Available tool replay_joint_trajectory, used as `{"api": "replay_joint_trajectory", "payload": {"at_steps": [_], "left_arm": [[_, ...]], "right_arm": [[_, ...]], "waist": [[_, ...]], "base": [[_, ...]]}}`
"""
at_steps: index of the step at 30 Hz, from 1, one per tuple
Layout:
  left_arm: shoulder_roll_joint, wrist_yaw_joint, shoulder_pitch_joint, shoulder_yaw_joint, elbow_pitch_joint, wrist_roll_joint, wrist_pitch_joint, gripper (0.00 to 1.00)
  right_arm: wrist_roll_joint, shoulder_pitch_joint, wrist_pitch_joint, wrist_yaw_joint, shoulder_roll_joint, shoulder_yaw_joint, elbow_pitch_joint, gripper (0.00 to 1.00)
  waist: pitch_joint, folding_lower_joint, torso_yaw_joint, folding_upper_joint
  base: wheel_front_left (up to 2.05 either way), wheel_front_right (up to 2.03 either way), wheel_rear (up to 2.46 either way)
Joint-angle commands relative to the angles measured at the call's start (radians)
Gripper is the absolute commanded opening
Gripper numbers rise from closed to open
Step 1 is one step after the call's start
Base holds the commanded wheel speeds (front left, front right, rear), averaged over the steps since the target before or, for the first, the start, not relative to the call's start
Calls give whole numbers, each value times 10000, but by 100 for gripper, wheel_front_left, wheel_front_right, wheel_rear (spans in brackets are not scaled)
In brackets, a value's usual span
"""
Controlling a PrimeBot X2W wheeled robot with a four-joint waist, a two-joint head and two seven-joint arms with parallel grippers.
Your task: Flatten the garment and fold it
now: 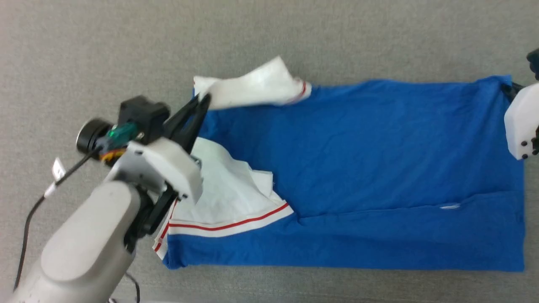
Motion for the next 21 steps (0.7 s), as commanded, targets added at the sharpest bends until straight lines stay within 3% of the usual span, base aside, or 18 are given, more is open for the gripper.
{"api": "replay_joint_trajectory", "payload": {"at_steps": [1, 11, 21], "left_arm": [[38, 162, 408, 126, 70, -146, -174, 0], [501, 724, 3012, 631, -486, -1229, -708, 0], [934, 974, 4897, 373, -791, -1903, -186, 0]], "right_arm": [[81, 275, -307, -11, 33, -135, -28, 0], [837, 2904, -1511, -11, 332, -1685, -1335, 0], [596, 5343, -1244, -11, 486, -2217, -3016, 0]], "waist": [[-621, -1, -149, 0], [-2026, -1, -277, 0], [-2301, -1, -344, 0]], "base": [[0, 0, 0], [0, 0, 0], [0, 0, 0]]}}
